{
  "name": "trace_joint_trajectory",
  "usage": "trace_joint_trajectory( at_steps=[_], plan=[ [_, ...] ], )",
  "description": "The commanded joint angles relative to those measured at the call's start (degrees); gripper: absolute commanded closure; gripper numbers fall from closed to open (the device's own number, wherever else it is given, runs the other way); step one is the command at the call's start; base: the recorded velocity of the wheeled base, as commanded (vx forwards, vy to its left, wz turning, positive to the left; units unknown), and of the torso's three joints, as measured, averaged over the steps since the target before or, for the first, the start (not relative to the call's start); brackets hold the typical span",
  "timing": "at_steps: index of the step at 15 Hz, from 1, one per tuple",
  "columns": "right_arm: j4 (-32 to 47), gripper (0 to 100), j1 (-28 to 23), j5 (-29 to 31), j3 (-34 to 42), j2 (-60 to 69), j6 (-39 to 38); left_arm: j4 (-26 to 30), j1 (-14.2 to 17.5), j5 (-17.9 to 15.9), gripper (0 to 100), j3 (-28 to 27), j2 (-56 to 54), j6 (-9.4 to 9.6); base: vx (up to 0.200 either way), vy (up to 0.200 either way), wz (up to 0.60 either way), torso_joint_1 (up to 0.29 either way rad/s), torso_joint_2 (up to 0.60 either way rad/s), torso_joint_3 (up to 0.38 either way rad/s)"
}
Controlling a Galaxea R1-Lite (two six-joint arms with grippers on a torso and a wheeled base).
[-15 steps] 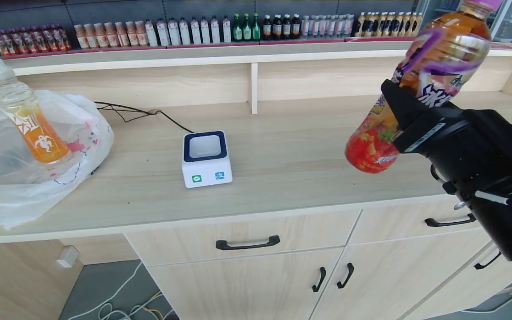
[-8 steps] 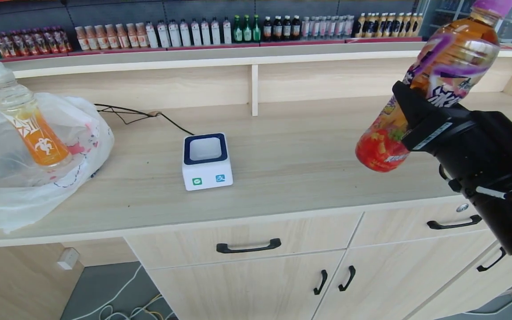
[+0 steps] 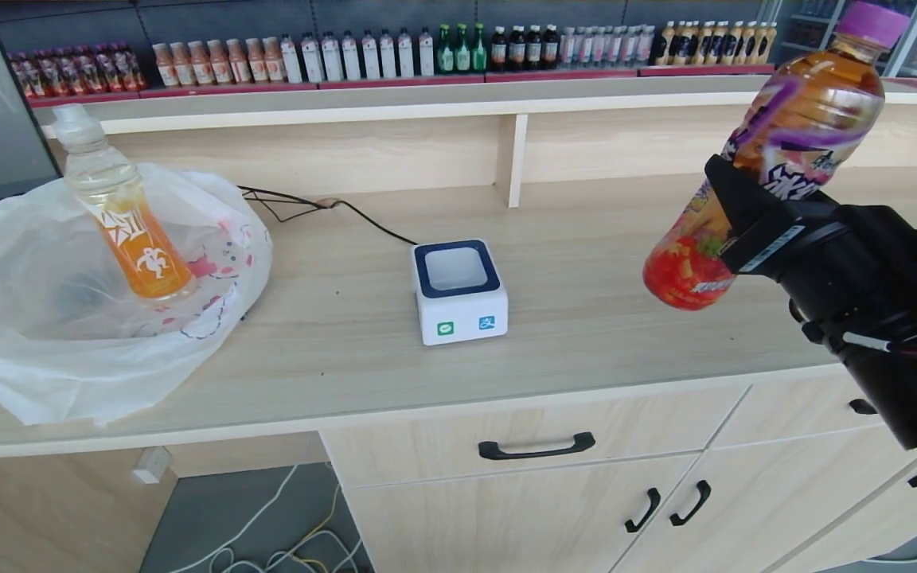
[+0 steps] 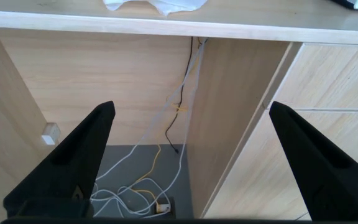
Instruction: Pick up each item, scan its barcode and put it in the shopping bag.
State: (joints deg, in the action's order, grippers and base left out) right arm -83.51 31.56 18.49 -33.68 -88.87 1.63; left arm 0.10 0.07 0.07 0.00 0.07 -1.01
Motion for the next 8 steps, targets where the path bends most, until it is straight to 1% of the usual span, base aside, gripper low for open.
trace_joint_trajectory(
  at_steps=[1,8],
  plan=[
    [0.1,100,0.1,0.0,0.0,-0.1,0.1,0.0,0.0,0.0,0,0.0,0.0,-0.04,0.0,0.2,0.0,0.002,0.0,0.002],
    [-0.3,100,0.1,-0.6,1.4,0.9,0.1,0.0,0.0,-0.1,0,0.0,0.0,0.13,0.0,0.2,0.0,0.004,0.0,0.002]
  ],
)
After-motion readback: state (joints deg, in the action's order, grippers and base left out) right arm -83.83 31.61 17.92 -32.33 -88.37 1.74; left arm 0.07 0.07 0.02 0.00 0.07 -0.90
